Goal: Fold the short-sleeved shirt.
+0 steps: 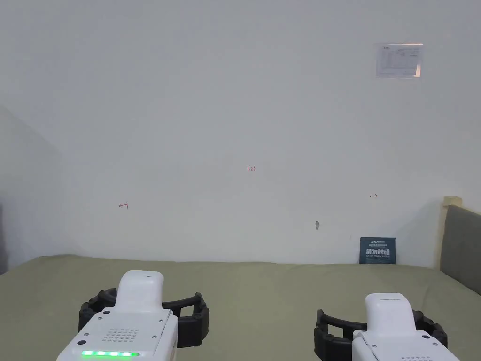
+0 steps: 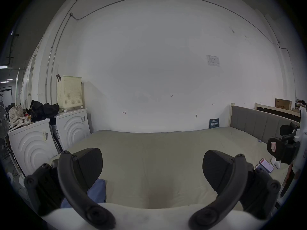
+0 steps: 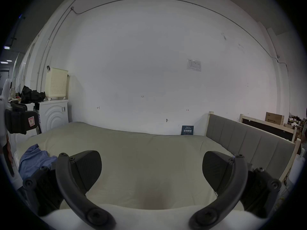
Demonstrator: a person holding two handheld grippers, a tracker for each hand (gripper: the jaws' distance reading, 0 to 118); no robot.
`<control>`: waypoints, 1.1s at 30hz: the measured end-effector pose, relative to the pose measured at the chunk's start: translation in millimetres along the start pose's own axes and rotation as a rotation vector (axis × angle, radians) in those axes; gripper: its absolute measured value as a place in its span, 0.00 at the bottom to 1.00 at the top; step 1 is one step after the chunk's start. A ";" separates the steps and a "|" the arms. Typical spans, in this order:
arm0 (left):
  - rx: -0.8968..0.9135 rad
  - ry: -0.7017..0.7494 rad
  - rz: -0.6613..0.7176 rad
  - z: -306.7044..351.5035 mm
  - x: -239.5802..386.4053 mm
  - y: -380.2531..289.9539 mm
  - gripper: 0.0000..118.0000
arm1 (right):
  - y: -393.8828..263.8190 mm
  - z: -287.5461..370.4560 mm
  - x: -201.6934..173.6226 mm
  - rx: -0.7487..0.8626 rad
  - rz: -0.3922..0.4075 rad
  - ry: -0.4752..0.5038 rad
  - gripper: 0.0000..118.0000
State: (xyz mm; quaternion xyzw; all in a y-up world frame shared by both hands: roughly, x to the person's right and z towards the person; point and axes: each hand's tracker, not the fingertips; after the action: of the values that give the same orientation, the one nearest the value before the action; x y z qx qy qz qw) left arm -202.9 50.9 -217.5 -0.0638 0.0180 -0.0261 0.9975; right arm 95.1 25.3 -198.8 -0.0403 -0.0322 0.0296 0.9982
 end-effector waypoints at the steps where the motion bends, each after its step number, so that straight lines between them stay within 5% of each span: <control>1: -0.001 -0.002 0.002 0.0 -0.1 0.0 1.00 | -0.4 -0.1 0.7 -0.002 -0.002 0.000 1.00; 12: -0.011 -0.016 0.045 -2.5 -4.7 -2.3 1.00 | 0.3 -2.0 -1.6 -0.011 0.012 0.004 1.00; 14: -0.041 -0.066 0.174 -4.4 -14.2 -3.8 1.00 | 5.3 -6.0 -7.1 -0.020 0.119 0.003 1.00; 17: -0.159 -0.189 0.572 -18.7 -46.1 -19.7 1.00 | 12.0 -11.0 -30.5 -0.008 0.476 -0.046 1.00; 20: -0.304 -0.347 1.152 -39.2 -82.5 -67.5 1.00 | -2.3 -19.7 -63.6 -0.054 1.060 -0.066 1.00; 22: -0.263 -0.372 1.537 -37.5 -92.5 -117.9 1.00 | -31.4 -19.8 -79.6 -0.019 1.560 -0.072 1.00; 24: -0.304 -0.392 1.770 -39.0 -95.4 -151.2 1.00 | -52.5 -20.8 -85.5 0.034 1.822 -0.131 1.00; 26: -0.329 -0.399 1.840 -40.0 -91.6 -170.1 1.00 | -48.8 -20.3 -87.9 0.011 1.772 -0.017 1.00; 29: -0.315 -0.409 1.796 -42.1 -91.3 -163.1 1.00 | -25.0 -19.1 -78.4 0.005 1.444 0.019 1.00; 31: -0.255 -0.420 1.558 -40.6 -86.8 -130.2 1.00 | -1.9 -18.9 -65.6 0.008 1.087 0.034 1.00; 33: -0.213 -0.375 1.209 -34.9 -78.7 -86.5 1.00 | 21.3 -14.5 -45.0 0.015 0.649 0.031 1.00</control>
State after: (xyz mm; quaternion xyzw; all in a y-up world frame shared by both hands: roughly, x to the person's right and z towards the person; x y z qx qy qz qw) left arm -287.1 -34.9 -238.5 -0.1448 -0.1216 0.5544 0.8105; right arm 50.1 42.5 -217.7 -0.0415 -0.0022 0.3457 0.9374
